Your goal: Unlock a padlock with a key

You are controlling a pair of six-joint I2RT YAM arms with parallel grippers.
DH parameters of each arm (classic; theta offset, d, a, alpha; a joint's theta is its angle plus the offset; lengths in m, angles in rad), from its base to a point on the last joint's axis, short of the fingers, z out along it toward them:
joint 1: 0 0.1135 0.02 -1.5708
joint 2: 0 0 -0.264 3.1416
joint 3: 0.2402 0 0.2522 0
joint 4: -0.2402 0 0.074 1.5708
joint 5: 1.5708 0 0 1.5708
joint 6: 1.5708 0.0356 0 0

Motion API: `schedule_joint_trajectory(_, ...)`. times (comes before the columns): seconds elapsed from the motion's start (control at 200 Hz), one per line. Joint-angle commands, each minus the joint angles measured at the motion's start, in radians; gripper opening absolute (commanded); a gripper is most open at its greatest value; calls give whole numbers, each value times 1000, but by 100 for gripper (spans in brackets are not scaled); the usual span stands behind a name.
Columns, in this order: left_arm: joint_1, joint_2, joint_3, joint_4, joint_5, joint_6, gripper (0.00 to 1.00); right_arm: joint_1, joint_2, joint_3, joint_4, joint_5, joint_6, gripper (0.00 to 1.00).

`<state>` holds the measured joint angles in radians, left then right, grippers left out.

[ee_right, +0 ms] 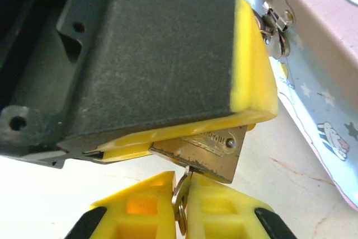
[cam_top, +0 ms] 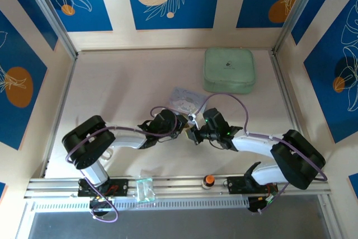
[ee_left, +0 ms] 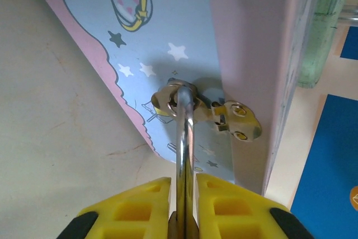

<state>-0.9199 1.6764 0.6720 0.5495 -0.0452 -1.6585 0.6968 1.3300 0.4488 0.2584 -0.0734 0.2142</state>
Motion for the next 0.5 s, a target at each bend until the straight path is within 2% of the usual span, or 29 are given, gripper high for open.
schedule_joint_trajectory(0.0,0,-33,-24,44,7,14,0,-51,11,22,102,-178,61,8)
schedule_joint_trajectory(0.145,0,-19,-26,52,25,28,0,-153,66,-6,190,-371,168,8)
schedule_joint_trajectory(0.23,0,-8,-27,50,33,41,0,-169,92,-12,203,-396,188,8)
schedule_joint_trajectory(0.315,0,-1,-29,30,25,60,0,-152,103,7,143,-359,172,10)
schedule_joint_trajectory(0.415,5,6,-19,-27,23,98,0,-142,98,10,103,-295,175,21)
schedule_joint_trajectory(0.495,10,11,-29,-30,15,114,0,-150,80,-1,77,-252,196,39)
